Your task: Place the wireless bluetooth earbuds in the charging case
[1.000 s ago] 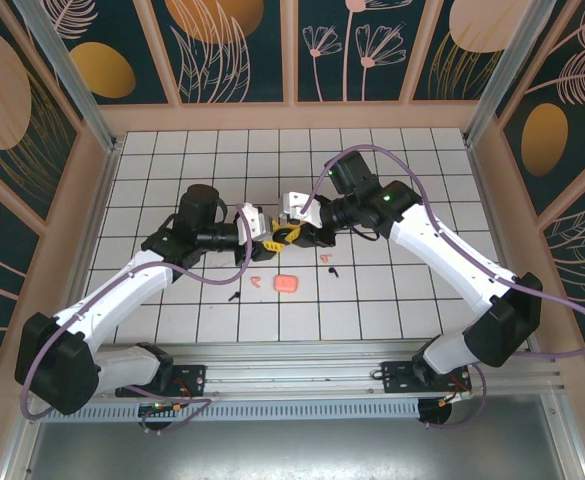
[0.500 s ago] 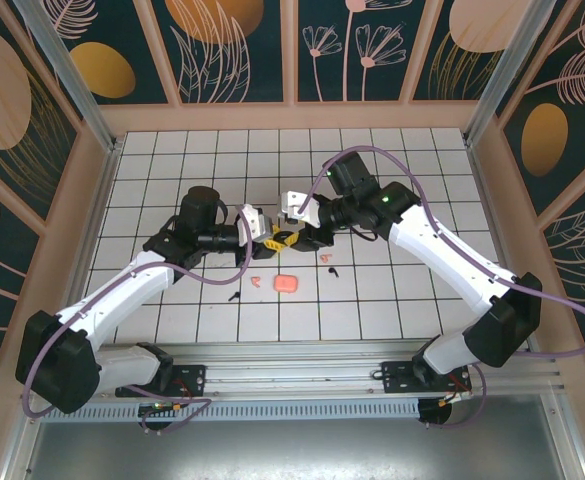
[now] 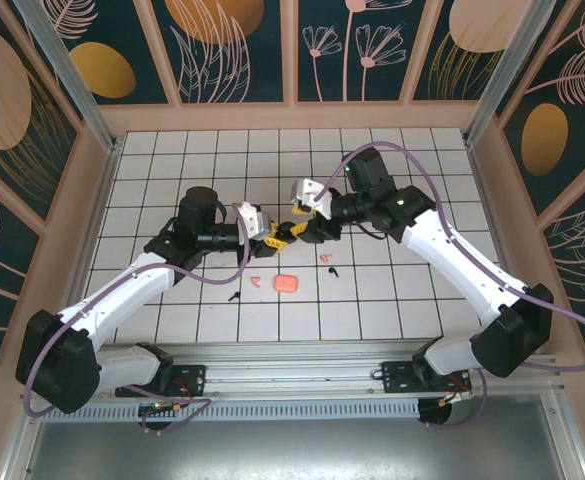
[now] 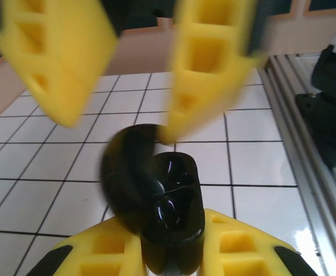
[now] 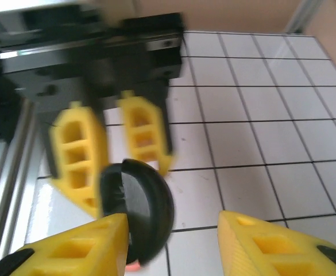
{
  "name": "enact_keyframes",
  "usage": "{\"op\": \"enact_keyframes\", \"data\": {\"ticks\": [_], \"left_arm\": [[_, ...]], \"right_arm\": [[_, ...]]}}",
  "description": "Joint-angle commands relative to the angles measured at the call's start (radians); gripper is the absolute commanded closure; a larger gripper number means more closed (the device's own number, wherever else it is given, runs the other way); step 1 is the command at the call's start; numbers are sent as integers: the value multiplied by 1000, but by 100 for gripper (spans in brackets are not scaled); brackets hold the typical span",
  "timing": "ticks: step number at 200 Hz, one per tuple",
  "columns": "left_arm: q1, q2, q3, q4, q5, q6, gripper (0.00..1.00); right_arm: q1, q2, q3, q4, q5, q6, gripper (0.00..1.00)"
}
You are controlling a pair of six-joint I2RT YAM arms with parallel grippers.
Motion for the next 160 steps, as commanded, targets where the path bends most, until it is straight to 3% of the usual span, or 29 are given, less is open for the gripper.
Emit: {"op": "enact_keyframes", "data": {"ticks": [1, 45, 105, 137, 160], "left_arm": [[-1, -10, -15, 63, 82, -34, 82], [-2, -19, -63, 199, 92, -129, 82], [-2, 23, -210, 641, 69, -442, 82], [0, 68, -267, 808, 29, -546, 84], [2, 102, -316, 930, -9, -612, 84]], "right_arm": [[-33, -21, -27, 92, -7, 49, 55], [-48, -18, -34, 127, -42, 76, 54], [-102, -79, -86, 198, -181, 168, 49], [-148, -111, -129, 200, -176, 267, 49], [-177, -117, -161, 165, -61, 391, 50]]}}
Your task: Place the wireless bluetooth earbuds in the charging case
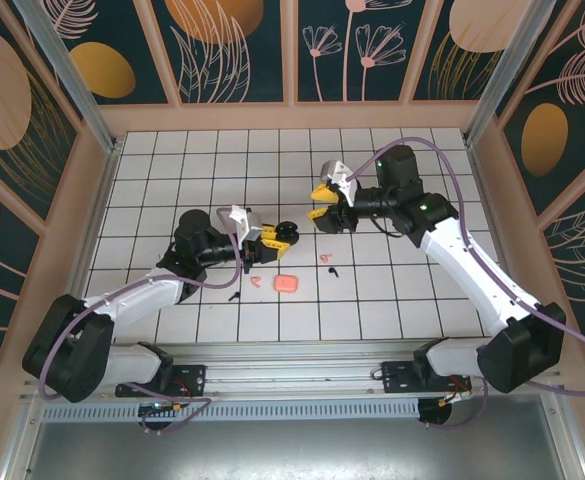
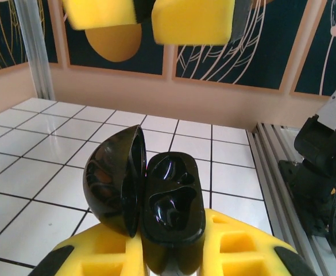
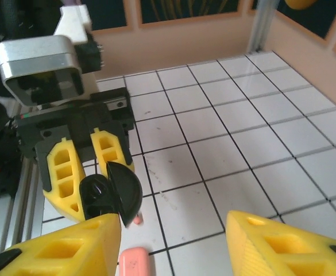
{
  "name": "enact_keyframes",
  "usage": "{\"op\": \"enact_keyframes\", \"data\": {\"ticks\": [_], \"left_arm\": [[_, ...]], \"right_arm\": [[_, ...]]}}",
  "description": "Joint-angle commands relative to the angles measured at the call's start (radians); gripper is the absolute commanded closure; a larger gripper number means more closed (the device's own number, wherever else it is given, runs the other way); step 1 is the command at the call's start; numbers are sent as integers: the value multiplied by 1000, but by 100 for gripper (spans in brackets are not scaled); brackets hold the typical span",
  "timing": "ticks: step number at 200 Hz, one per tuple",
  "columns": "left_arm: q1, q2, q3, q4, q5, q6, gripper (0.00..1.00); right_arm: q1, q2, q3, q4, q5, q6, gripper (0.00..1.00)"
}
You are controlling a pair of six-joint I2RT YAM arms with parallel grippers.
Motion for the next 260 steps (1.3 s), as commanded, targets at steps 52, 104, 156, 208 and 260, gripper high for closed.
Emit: {"op": "enact_keyframes", "data": {"ticks": [52, 104, 156, 208, 260], "left_arm": [[22, 72, -178, 445, -127, -231, 85], [26, 37, -232, 414, -225, -212, 85], [57, 28, -227, 336, -225, -207, 86], [57, 24, -222, 300, -224, -181, 86], [57, 21, -201, 265, -207, -168, 86]], "right_arm": [[-38, 82, -57, -200, 322, 375, 57], [-1, 276, -42, -316, 431, 530, 58], [52, 422, -19, -387, 564, 555, 58], [105, 501, -8, -434, 618, 531, 59], [125, 558, 17, -407, 648, 531, 61]]}}
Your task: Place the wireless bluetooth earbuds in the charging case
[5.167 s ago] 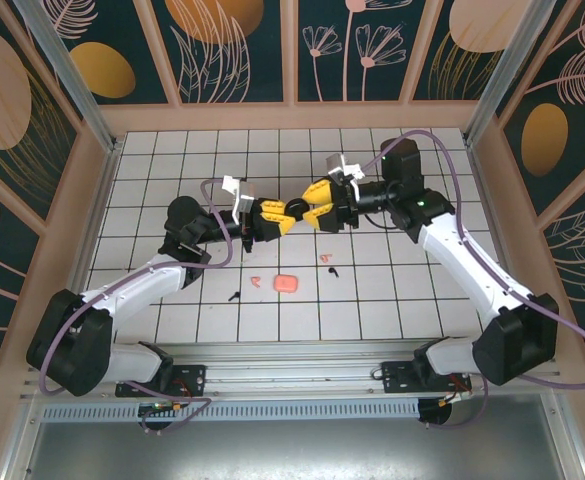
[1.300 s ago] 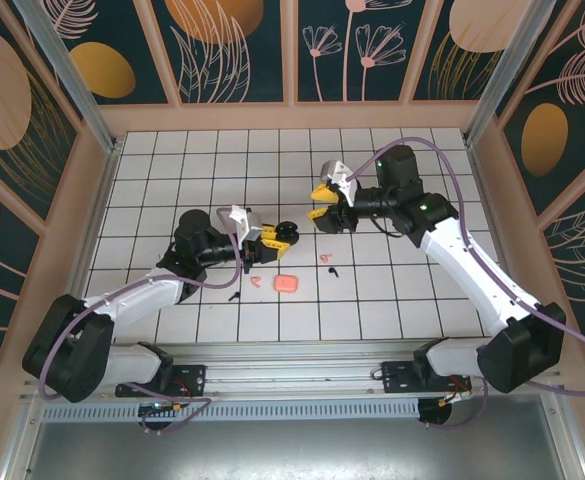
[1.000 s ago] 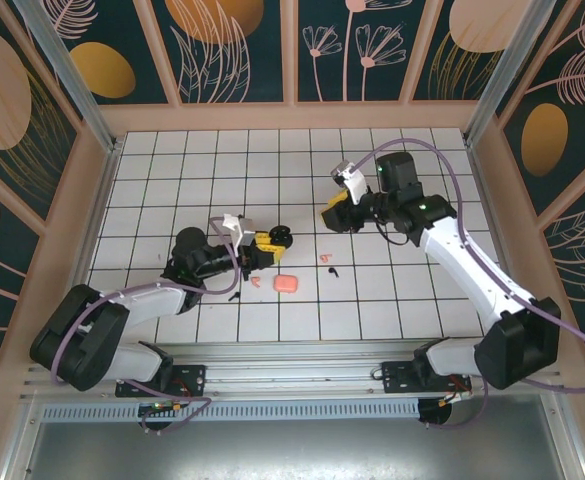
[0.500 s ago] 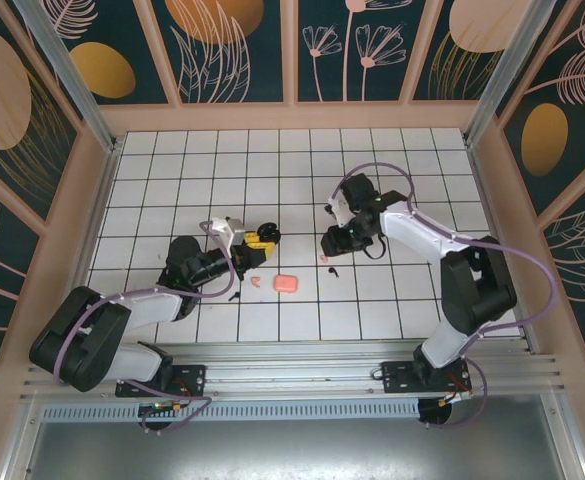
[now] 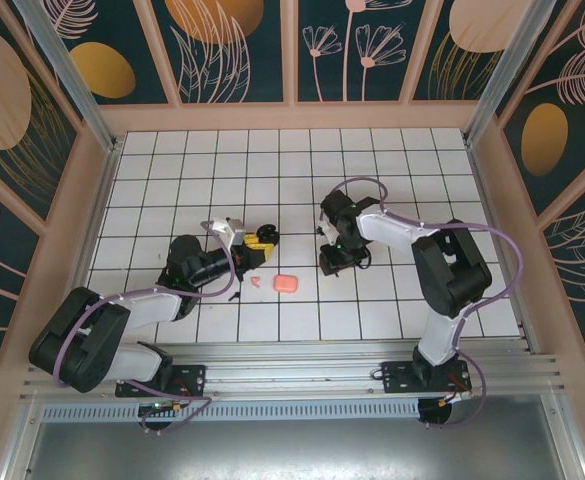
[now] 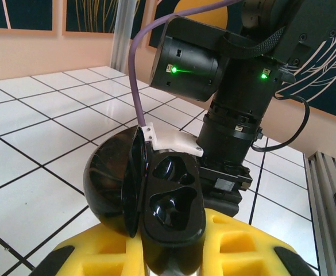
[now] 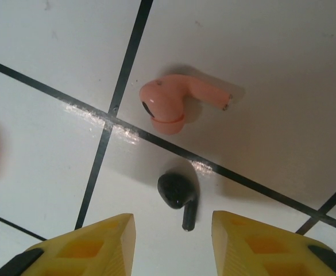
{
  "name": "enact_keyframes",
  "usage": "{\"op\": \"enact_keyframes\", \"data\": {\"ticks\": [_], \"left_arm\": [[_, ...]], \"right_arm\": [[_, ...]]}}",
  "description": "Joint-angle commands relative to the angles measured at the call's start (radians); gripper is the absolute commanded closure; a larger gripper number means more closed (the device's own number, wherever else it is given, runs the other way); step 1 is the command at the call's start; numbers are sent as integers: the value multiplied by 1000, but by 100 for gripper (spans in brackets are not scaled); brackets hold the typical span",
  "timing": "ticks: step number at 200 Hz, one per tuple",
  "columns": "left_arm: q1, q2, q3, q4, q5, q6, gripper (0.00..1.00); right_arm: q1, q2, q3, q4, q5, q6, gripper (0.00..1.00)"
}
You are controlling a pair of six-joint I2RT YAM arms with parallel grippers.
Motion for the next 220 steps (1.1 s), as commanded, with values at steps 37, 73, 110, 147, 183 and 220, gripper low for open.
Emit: {"op": "enact_keyframes", "data": {"ticks": [37, 73, 110, 147, 183, 220], "left_arm": [[4, -29, 39, -34, 19, 31, 87], [3, -24, 48, -44, 21, 33, 87], [2, -10, 62, -52, 37, 34, 87], [3, -8, 73, -69, 42, 41, 88], [3, -12, 77, -85, 42, 46, 88], [3, -15, 81, -99, 41, 53, 88]], "right_arm": [[13, 57, 45, 5, 53, -4, 61], [14, 61, 38, 38, 49, 2, 65], [16, 66, 24, 56, 47, 5, 66], [16, 71, 4, 59, 57, 6, 66], [18, 69, -7, 52, 75, 10, 67], [28, 70, -15, 50, 94, 14, 68]]}}
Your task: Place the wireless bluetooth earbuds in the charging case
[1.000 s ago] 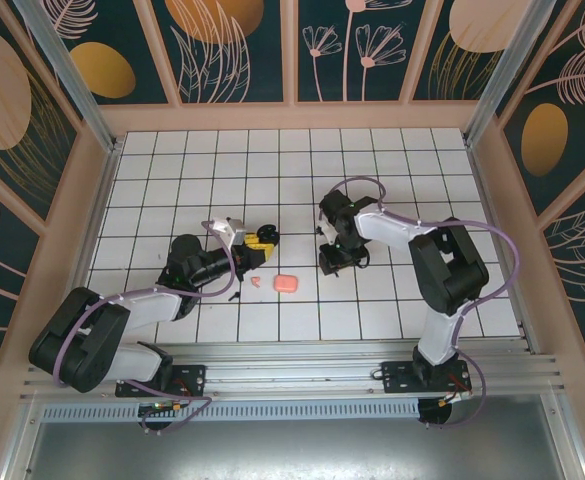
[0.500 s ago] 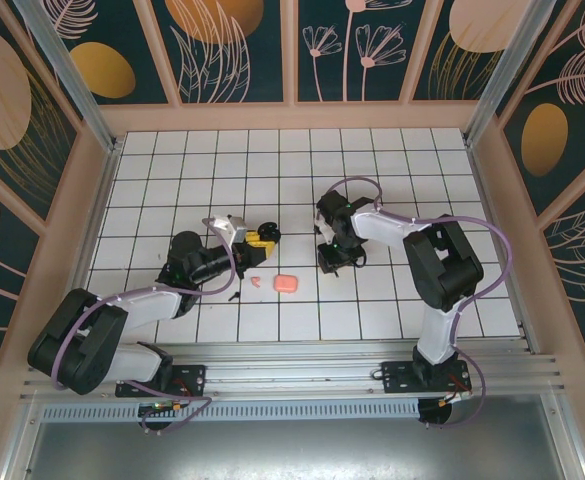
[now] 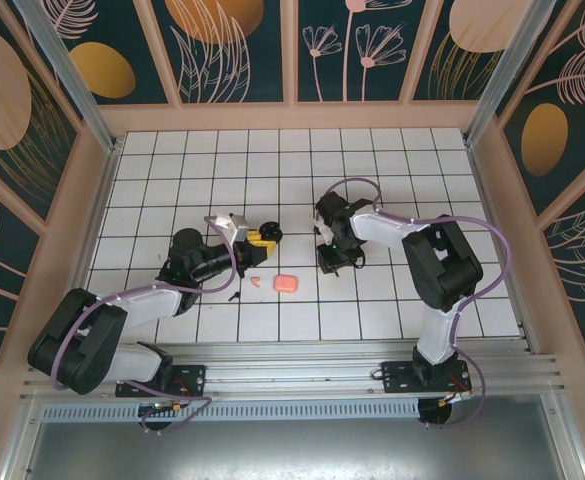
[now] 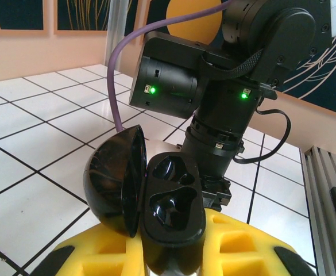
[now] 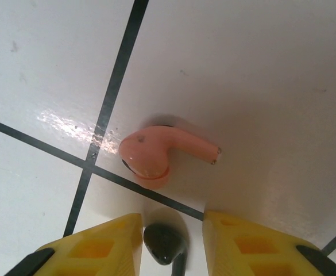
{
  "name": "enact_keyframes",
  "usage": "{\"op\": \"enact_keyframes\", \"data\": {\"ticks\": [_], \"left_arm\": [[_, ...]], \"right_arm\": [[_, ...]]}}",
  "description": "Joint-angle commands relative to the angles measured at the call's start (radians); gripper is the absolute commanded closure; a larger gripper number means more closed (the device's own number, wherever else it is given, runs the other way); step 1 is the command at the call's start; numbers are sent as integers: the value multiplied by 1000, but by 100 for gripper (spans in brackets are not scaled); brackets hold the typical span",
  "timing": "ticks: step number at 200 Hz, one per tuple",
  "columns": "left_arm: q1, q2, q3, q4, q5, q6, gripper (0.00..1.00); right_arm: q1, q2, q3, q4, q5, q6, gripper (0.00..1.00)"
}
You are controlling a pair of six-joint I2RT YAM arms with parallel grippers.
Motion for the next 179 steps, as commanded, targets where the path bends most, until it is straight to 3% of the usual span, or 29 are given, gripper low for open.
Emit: {"op": "enact_keyframes", "data": {"ticks": [1, 76, 179], "left_arm": [[3, -3, 26, -10, 15, 25, 88], [3, -5, 32, -28, 13, 39, 88], [3, -37, 26, -68, -7, 60, 89]], "right_arm": [[11, 16, -23, -11, 36, 13, 68], [15, 3, -42, -17, 54, 30, 65], [21, -110, -106, 22, 84, 97, 71]]}}
